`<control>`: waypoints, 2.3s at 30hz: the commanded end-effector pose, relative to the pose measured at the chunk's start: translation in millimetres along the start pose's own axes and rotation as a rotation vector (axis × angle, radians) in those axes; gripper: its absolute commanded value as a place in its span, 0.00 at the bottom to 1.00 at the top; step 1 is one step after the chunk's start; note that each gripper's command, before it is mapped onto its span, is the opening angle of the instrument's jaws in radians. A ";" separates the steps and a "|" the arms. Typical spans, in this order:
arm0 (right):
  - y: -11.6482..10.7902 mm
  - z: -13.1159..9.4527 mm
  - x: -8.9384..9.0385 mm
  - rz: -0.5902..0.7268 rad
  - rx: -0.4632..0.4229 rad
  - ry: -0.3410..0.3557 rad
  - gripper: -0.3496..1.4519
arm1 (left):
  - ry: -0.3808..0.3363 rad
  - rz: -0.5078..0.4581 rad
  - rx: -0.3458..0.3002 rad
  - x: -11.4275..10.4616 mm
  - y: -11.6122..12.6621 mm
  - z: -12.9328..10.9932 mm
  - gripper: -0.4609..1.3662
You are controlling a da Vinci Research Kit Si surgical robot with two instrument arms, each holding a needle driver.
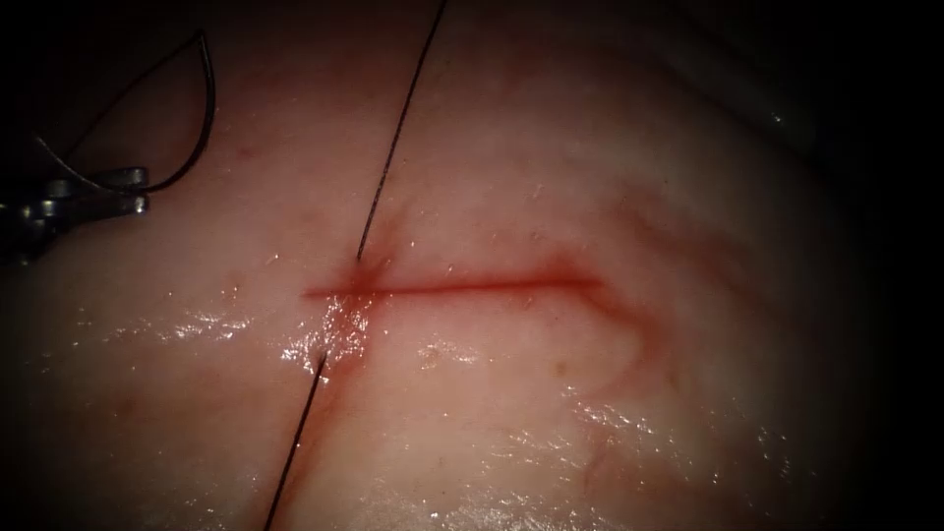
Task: Wound Closure
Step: Pull the suture through the tissue until a short tail remains on top
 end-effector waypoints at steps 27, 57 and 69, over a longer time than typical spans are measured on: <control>17.1 -6.7 -16.4 0.007 -0.259 -0.024 0.87 | 0.001 0.004 -0.009 -0.1 0.7 0.7 0.06; 7.0 -5.3 -10.0 -0.017 -0.032 -0.047 0.00 | 0.002 -0.014 -0.011 -0.2 0.8 0.5 0.06; -0.2 -1.6 0.2 -0.051 0.083 -0.069 0.00 | 0.001 -0.017 -0.006 -0.4 1.0 1.1 0.06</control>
